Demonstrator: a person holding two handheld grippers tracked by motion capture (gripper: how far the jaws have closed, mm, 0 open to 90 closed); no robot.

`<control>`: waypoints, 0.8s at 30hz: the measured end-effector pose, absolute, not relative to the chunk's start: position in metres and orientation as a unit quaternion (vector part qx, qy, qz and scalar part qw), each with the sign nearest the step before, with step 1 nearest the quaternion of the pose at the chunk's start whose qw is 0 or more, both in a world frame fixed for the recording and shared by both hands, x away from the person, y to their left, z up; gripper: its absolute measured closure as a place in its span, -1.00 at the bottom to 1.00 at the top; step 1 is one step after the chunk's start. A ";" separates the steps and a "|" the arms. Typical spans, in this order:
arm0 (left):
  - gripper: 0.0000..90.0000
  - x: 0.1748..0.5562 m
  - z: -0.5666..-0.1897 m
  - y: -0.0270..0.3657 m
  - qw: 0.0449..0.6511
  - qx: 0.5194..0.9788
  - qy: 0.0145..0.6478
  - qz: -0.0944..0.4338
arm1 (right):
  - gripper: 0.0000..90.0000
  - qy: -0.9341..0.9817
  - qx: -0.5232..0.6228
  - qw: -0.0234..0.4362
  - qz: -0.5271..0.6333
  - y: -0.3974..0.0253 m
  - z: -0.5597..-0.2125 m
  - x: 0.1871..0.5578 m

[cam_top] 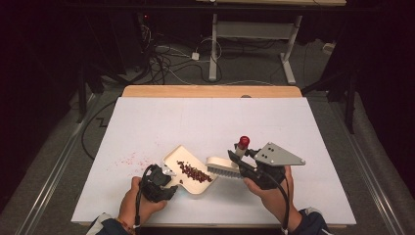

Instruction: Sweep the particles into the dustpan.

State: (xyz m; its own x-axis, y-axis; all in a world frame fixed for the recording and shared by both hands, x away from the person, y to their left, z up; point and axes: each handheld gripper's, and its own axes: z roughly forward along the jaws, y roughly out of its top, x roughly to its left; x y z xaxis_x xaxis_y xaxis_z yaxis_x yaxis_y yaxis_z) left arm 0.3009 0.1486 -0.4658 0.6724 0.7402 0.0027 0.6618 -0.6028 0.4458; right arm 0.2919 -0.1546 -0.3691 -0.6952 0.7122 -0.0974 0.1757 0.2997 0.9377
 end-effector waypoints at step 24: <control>0.41 0.304 -0.469 0.155 0.233 0.886 0.392 0.079 | 0.55 0.768 0.289 0.249 0.515 -0.149 -0.373 0.293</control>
